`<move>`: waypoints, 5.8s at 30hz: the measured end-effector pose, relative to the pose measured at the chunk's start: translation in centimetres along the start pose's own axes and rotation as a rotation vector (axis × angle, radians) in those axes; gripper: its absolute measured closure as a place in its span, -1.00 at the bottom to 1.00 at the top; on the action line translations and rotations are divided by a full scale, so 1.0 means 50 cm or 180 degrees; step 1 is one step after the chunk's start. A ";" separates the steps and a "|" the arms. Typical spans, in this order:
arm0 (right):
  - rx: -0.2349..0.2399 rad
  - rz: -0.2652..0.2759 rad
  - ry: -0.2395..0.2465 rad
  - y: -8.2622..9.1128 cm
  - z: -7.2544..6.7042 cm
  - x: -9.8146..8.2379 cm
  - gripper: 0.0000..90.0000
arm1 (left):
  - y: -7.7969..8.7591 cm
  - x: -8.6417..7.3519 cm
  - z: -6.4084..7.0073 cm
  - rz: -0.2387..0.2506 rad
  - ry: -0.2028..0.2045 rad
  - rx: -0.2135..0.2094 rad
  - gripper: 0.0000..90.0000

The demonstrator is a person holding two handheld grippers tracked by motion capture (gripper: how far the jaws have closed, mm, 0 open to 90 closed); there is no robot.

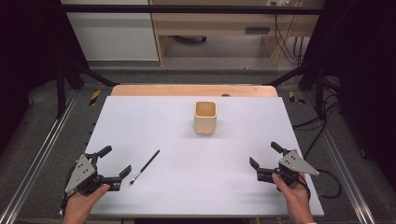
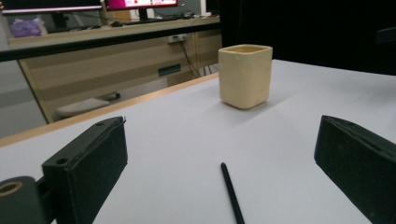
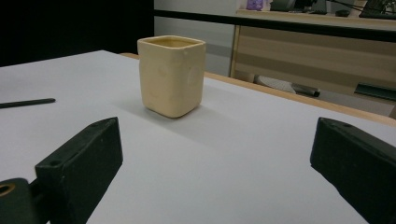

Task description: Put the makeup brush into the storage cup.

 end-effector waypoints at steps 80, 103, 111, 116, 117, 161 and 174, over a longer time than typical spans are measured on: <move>0.0004 -0.0063 -0.0002 0.014 -0.018 0.006 -0.96 | -0.203 0.063 0.057 -0.2719 -0.0623 -0.0327 -0.89; -0.0001 -0.0074 -0.0003 0.014 -0.018 0.005 -0.96 | -0.191 -0.008 0.043 -0.3112 -0.0546 -0.0306 -0.83; 0.0002 -0.0073 -0.0006 0.013 -0.018 0.005 -0.95 | -0.189 -0.023 0.049 -0.3158 -0.0536 -0.0317 -0.68; -0.0002 -0.0075 -0.0004 0.013 -0.018 0.005 -0.95 | -0.184 -0.028 0.056 -0.3251 -0.0529 -0.0401 -0.43; -0.0004 -0.0075 -0.0003 0.013 -0.017 0.005 -0.95 | -0.184 -0.028 0.056 -0.3234 -0.0556 -0.0385 -0.37; -0.0002 -0.0100 0.0011 0.012 -0.018 0.003 -0.95 | -0.177 -0.041 0.067 -0.3490 -0.0585 -0.0419 0.86; -0.0033 -0.0095 0.0070 0.012 -0.020 0.005 -0.94 | -0.181 -0.012 0.064 -0.3288 -0.0666 -0.0431 0.86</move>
Point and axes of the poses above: each handheld gripper's, and its own axes: y roughly backward along the jaws, x roughly out of its top, z roughly to its right, the point moved 4 cm from there along -y, roughly forward along the jaws, and after that the axes turned 6 degrees about x, right-handed, at the moved point
